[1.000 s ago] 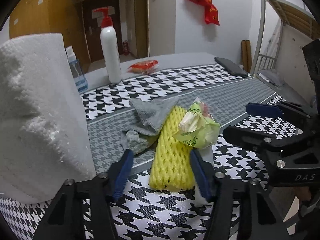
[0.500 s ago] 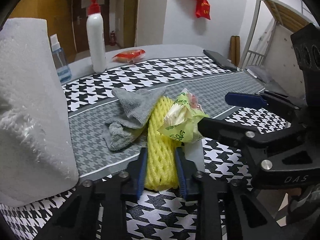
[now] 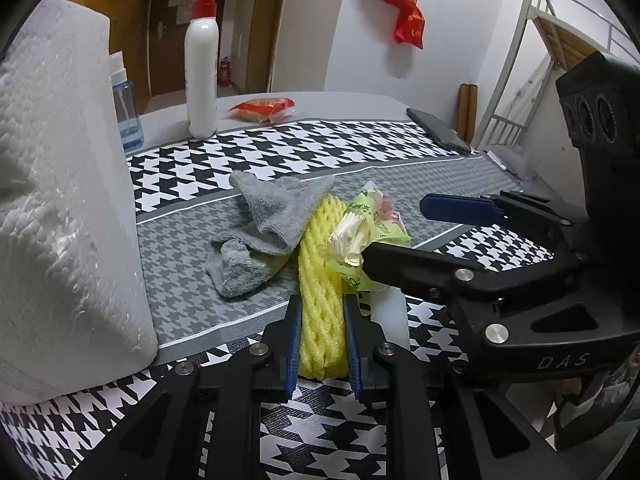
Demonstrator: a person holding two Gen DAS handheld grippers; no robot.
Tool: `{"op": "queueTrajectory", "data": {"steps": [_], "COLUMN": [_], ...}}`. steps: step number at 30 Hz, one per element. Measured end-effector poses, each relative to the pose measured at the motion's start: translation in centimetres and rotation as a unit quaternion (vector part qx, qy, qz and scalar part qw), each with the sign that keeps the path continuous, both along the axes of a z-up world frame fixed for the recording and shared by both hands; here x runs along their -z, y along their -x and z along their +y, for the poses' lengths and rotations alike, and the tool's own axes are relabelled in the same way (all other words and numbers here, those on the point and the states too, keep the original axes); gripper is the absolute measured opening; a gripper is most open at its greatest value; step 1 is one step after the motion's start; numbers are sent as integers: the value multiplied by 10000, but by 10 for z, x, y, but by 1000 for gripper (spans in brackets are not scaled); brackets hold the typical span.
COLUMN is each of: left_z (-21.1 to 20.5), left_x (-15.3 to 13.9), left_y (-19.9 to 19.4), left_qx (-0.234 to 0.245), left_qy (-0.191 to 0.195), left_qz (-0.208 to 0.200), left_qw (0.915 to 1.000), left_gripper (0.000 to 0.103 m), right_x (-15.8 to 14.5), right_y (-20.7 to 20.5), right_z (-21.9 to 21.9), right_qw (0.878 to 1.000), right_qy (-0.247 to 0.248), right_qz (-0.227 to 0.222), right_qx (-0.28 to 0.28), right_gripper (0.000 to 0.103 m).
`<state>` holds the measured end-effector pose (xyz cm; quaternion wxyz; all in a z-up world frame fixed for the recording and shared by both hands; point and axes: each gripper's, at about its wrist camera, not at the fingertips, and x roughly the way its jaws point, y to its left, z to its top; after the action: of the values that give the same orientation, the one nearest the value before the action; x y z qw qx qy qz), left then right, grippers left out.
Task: Organize soft objects
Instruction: 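Close the left tool on the yellow foam fruit net, then close the right tool on the green wet-wipes pack, then lift and carry the foam net and wipes pack over the foam box with both tools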
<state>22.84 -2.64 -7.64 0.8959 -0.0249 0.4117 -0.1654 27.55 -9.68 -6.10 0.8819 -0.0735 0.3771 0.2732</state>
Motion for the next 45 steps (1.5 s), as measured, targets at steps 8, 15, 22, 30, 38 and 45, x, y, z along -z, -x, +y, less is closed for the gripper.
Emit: {"op": "queueTrajectory", "data": {"steps": [8, 15, 22, 30, 38, 45], "left_z": [3, 3, 4, 3, 1, 0], "left_x": [1, 1, 2, -6, -18, -28], "left_y": [-1, -2, -2, 6, 18, 27], "left_qx": [-4, -5, -13, -14, 6, -6], "left_qy": [104, 107, 111, 109, 139, 101], "left_qz": [64, 74, 59, -133, -367, -538], "left_qw": [9999, 9999, 9999, 9999, 9992, 9985], "left_gripper": [21, 21, 21, 21, 21, 21], "right_x": [4, 7, 8, 0, -13, -21], "right_y": [-4, -8, -8, -1, 13, 24], "right_z": [10, 11, 8, 0, -9, -13], "right_qw": [9999, 9996, 9994, 9995, 9994, 9990], "right_qy": [7, -91, -148, -239, -287, -351], "right_qz": [51, 189, 277, 183, -29, -178], "right_qx": [-132, -206, -173, 34, 166, 227], "right_gripper": [79, 65, 53, 49, 49, 49]}}
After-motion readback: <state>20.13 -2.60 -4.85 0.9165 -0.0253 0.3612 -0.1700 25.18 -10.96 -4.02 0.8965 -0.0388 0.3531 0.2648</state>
